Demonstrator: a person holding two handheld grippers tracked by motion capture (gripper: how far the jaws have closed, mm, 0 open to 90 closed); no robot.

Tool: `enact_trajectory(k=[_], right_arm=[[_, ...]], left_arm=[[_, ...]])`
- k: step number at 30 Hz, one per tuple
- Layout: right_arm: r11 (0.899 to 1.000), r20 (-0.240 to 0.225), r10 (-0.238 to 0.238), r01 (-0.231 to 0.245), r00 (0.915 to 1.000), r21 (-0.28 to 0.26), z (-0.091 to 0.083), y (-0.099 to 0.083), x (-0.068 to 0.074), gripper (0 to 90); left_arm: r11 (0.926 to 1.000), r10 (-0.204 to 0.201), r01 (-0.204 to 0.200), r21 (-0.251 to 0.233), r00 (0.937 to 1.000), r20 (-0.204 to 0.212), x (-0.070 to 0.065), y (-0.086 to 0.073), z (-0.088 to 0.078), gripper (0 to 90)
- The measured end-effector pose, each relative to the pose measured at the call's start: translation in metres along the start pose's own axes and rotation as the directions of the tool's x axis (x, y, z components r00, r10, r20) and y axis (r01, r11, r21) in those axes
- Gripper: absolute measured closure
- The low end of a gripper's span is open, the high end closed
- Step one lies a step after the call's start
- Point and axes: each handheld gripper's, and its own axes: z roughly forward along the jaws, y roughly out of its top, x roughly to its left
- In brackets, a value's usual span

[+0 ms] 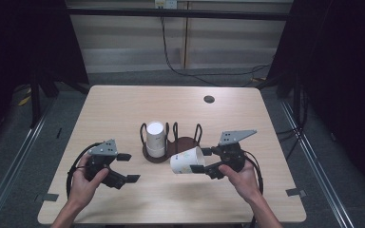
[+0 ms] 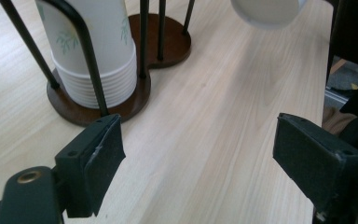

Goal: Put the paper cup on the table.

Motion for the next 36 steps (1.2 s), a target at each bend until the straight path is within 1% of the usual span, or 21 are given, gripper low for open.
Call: enact_trajectory(k=[1,5,6,8,9,12,13,15,18,19,21,22,25,26,28,30,32,33,35,36], right_arm=[[1.0,0.003,0.0,0.0,1.0,0.01,-0.001,0.0,-0.001,28.1],[0.999,0.035,0.002,-0.004,0.9994,0.049,-0.004,0.0,-0.003,28.0],[0.998,0.041,0.004,-0.007,0.9991,0.059,-0.004,0.0,-0.004,28.0],[0.997,0.052,0.006,-0.01,0.9986,0.074,-0.007,0.0,-0.006,28.0],[0.996,0.058,0.007,-0.012,0.9983,0.083,-0.008,0.0,-0.007,28.0],[0.994,0.07,0.01,-0.018,0.9975,0.105,-0.01,0.001,-0.011,28.0],[0.993,0.081,0.007,-0.016,0.9967,0.117,-0.011,0.001,-0.012,27.9],[0.992,0.077,-0.003,-0.007,0.997,0.124,-0.014,0.002,-0.013,27.9],[0.989,0.098,-0.005,-0.009,0.9952,0.145,-0.017,0.004,-0.016,27.9],[0.987,0.107,-0.007,-0.01,0.9943,0.158,-0.018,0.004,-0.017,27.9],[0.985,0.13,-0.005,-0.018,0.9915,0.174,-0.021,0.005,-0.02,27.9],[0.984,0.135,0.001,-0.025,0.9909,0.178,-0.022,0.006,-0.022,27.9],[0.98,0.162,0.009,-0.041,0.9868,0.194,-0.026,0.007,-0.026,27.9],[0.979,0.17,0.015,-0.049,0.9853,0.199,-0.027,0.007,-0.028,27.8],[0.973,0.193,0.017,-0.061,0.9811,0.221,-0.028,0.007,-0.031,27.8],[0.969,0.203,0.02,-0.068,0.979,0.237,-0.029,0.007,-0.033,27.8],[0.965,0.219,0.02,-0.076,0.9756,0.252,-0.029,0.006,-0.036,27.8],[0.961,0.229,0.019,-0.081,0.9731,0.265,-0.03,0.006,-0.037,27.7],[0.956,0.248,0.032,-0.102,0.9681,0.275,-0.03,0.007,-0.04,27.7],[0.955,0.256,0.021,-0.096,0.9665,0.282,-0.03,0.007,-0.042,27.7]], left_arm=[[0.9999,-0.001,0.001,0.015,1.0,-0.002,0.0,0.0,0.0,16.1],[1.0,0.002,-0.002,0.003,0.9998,-0.018,0.001,-0.001,-0.002,16.1],[1.0,-0.004,0.004,-0.001,0.9998,-0.019,0.002,-0.002,-0.002,16.1],[1.0,0.0,0.0,-0.001,0.9999,-0.014,0.003,-0.002,-0.004,16.1],[1.0,0.004,-0.004,0.006,0.9999,-0.015,0.003,-0.003,-0.004,16.1],[1.0,-0.001,0.001,0.007,0.9998,-0.02,0.004,-0.004,-0.004,16.1],[1.0,0.004,-0.004,0.007,0.9999,-0.017,0.004,-0.005,-0.004,16.1],[0.9997,0.018,-0.017,0.014,0.9998,-0.007,0.005,-0.005,-0.005,16.1],[0.9997,0.015,-0.014,0.019,0.9997,-0.019,0.005,-0.006,-0.005,16.1],[0.9999,0.007,-0.007,0.015,0.9997,-0.024,0.005,-0.007,-0.006,16.1],[0.9998,0.012,-0.012,0.017,0.9998,-0.018,0.006,-0.008,-0.007,16.1],[0.9999,0.003,-0.003,0.01,0.9998,-0.018,0.006,-0.008,-0.006,16.1],[0.9996,0.019,-0.018,0.021,0.9998,-0.011,0.007,-0.008,-0.006,16.1],[0.9996,0.016,-0.016,0.022,0.9998,-0.012,0.006,-0.008,-0.005,16.1],[0.9996,0.02,-0.019,0.021,0.9997,-0.013,0.005,-0.008,-0.004,16.1],[0.9991,0.029,-0.028,0.033,0.9995,-0.013,0.005,-0.007,-0.004,16.1],[0.9991,0.027,-0.027,0.034,0.9996,-0.01,0.004,-0.007,-0.003,16.1],[0.9991,0.026,-0.026,0.033,0.9996,-0.011,0.004,-0.007,-0.003,16.1],[0.9991,0.028,-0.027,0.033,0.9996,-0.008,0.004,-0.007,-0.002,16.1],[0.9991,0.027,-0.027,0.033,0.9996,-0.008,0.004,-0.007,-0.002,16.1]])
